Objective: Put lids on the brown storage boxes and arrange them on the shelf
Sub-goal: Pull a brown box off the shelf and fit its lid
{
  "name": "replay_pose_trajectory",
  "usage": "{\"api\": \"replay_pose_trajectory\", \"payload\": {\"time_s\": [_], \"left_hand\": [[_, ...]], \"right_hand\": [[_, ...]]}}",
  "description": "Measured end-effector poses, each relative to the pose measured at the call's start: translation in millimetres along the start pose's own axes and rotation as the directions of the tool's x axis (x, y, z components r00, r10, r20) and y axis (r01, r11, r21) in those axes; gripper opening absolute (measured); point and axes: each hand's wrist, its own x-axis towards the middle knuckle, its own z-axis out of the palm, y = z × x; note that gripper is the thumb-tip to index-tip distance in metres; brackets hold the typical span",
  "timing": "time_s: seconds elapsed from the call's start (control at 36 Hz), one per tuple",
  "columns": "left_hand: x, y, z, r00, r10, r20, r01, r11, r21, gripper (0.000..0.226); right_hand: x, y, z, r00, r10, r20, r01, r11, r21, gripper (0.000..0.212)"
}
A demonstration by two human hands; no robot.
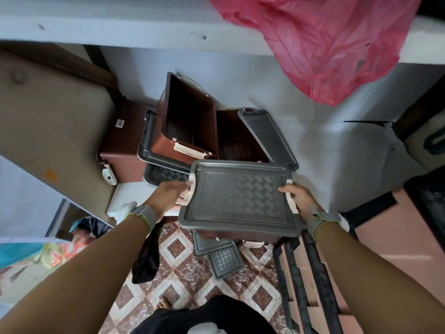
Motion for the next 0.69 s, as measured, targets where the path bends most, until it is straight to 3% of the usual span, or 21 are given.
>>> {"api": "replay_pose_trajectory", "payload": {"time_s": [0.06,0.11,0.22,0.36,0.53,0.61,0.69], "left_hand": [[-3.7,4.5,-11.9,1.000,0.010,-0.008,-0.011,0.996,-0.091,0.028],[-3.3,9.4,-25.1,0.998,0.031,-0.050,-0.039,0.986,-0.160,0.028],[-1.3,18.6,-57.9,0.951,0.075,-0.299,-0.147,0.962,-0.229,0.019],[0.3,18.0,-100.6,0.851,0.061,-0.522,-0.137,0.985,-0.107,0.016],[-0.4,17.9,-130.3,0.773,0.083,-0.629,-0.014,0.993,0.115,0.028],[12.3,18.5,-140.4,0.755,0.065,-0.653,0.013,0.993,0.114,0.037],[25.4,19.6,-142.2,0.752,0.018,-0.659,0.050,0.995,0.084,0.053]], "right_hand": [[-2.9,-8.8,3.1,0.998,0.005,0.070,-0.009,0.999,0.053,0.021],[-3.3,-17.4,5.0,0.995,0.011,0.098,-0.019,0.997,0.078,0.020],[-9.1,-43.1,18.6,0.992,-0.032,0.119,0.025,0.998,0.058,0.019],[-18.0,-87.3,58.5,0.974,-0.134,0.183,0.107,0.983,0.149,0.016],[-48.4,-130.9,118.6,0.910,-0.235,0.341,0.118,0.936,0.331,0.020],[-56.5,-143.2,160.1,0.904,-0.274,0.328,0.123,0.901,0.416,0.019],[-57.4,-151.1,195.0,0.931,-0.304,0.202,0.162,0.839,0.519,0.020]]}}
